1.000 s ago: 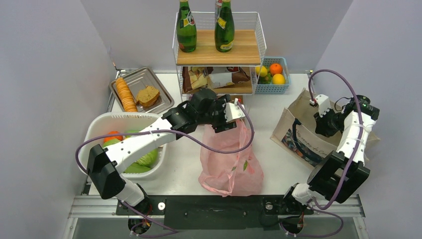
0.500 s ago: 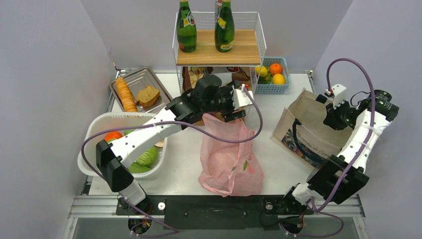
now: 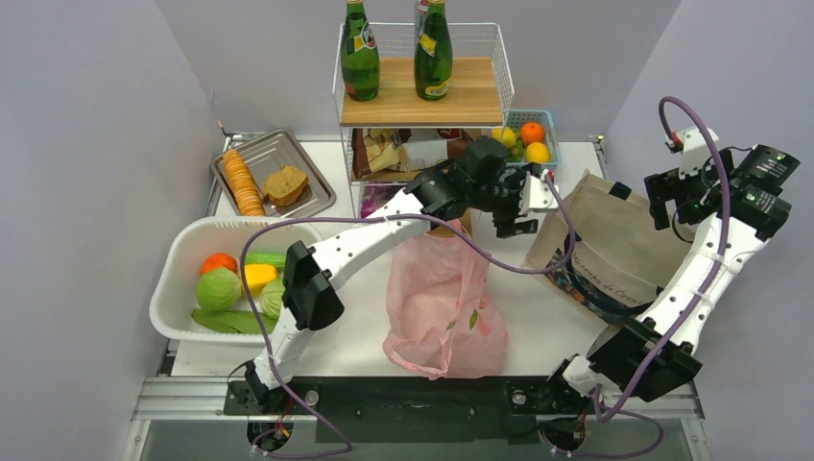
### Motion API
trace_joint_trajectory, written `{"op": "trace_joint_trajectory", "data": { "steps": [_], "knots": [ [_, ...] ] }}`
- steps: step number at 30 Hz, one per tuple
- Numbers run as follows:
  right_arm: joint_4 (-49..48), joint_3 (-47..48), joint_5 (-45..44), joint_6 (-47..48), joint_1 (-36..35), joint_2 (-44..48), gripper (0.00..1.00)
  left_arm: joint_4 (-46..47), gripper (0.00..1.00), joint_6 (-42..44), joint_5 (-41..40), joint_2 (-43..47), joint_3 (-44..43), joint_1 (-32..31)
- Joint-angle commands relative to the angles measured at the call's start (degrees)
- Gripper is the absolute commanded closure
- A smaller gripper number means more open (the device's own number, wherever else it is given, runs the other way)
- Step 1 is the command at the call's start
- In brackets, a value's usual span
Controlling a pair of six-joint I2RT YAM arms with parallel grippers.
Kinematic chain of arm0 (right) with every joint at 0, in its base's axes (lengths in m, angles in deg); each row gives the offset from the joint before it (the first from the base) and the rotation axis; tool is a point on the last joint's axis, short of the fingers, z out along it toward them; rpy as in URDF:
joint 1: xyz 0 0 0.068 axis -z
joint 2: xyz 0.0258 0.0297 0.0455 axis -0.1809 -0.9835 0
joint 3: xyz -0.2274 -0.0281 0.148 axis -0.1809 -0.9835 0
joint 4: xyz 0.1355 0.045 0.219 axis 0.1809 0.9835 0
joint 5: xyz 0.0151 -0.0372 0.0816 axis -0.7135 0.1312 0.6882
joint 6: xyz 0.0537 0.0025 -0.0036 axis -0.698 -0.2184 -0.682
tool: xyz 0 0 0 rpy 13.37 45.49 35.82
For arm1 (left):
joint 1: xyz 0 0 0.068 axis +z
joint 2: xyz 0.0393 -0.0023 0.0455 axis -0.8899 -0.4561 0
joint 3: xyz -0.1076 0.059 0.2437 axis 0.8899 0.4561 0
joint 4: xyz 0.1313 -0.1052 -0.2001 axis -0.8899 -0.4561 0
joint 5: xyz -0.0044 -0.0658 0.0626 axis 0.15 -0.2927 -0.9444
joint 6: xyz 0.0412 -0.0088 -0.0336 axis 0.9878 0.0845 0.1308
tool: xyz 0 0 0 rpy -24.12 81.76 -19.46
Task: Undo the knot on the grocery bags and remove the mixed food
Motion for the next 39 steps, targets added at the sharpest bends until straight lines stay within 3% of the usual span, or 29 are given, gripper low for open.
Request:
{"op": "trace_joint_trajectory", "data": {
  "steps": [1, 5, 7, 8, 9, 11, 13, 17, 20, 23, 27, 29, 32, 35, 39],
  "knots": [
    [1.25, 2.30, -3.93, 3.18, 0.70, -5.01, 0.15, -0.59, 0.32, 2.49, 4.58, -2.13, -4.75, -0.98],
    [5.24, 2.18, -2.82, 7.67, 0.55, -9.61, 0.21, 1.38, 0.32, 5.43, 4.70, -3.26, -4.75, -1.75],
    [9.48, 3.45, -1.39, 10.53, 0.44, -11.98, 0.34, 2.68, 0.34, 6.10, 4.08, -3.56, -4.76, -2.23],
    [12.75, 3.84, -0.91, 12.29, 0.15, -13.28, 0.50, 3.31, 0.34, 6.37, 3.93, -3.58, -4.72, -2.46],
    [14.42, 4.58, 0.35, 13.33, 0.05, -13.72, 0.57, 3.47, 0.35, 6.62, 3.76, -3.61, -4.69, -2.56],
    [19.05, 4.66, 2.38, 15.30, -0.20, -13.87, 0.89, 3.82, 0.35, 7.20, 3.69, -3.00, -4.52, -2.79],
    [21.27, 4.10, 4.69, 16.80, -0.73, -12.37, 1.00, 4.59, 0.36, 7.68, 3.70, -2.04, -4.04, -3.26],
    [25.40, 1.53, 11.39, 19.02, -4.15, -6.77, 1.00, 4.99, 0.39, 11.16, 3.55, 0.69, -2.75, -5.46],
    [25.99, -2.21, 15.81, 17.04, -8.12, -2.28, 1.00, 5.45, 0.49, 11.68, 2.10, 2.02, -1.78, -7.22],
    [21.73, -5.39, 19.46, 7.80, -11.86, 2.59, 1.00, 5.26, 0.63, 12.02, -1.02, 2.23, -0.25, -9.22],
    [17.20, -8.90, 20.62, 0.67, -12.81, 6.07, 1.00, 6.11, 0.75, 14.55, -5.39, 2.35, 6.95, -10.43],
    [17.07, -9.89, 20.13, 0.62, -12.63, 6.62, 1.00, 6.71, 0.76, 17.29, -7.38, 3.30, 14.66, -10.82],
    [17.08, -11.02, 19.48, 0.82, -12.36, 6.81, 1.00, 9.55, 0.72, 20.03, -9.64, 6.23, 22.87, -11.07],
    [16.93, -11.48, 19.71, 0.50, -12.04, 6.03, 1.00, 11.81, 0.61, 23.57, -12.94, 6.63, 27.81, -11.86],
    [17.61, -10.10, 20.76, -0.31, -12.08, 3.32, 1.00, 12.80, 0.51, 24.32, -15.36, 2.46, 24.27, -12.40]
  ]
}}
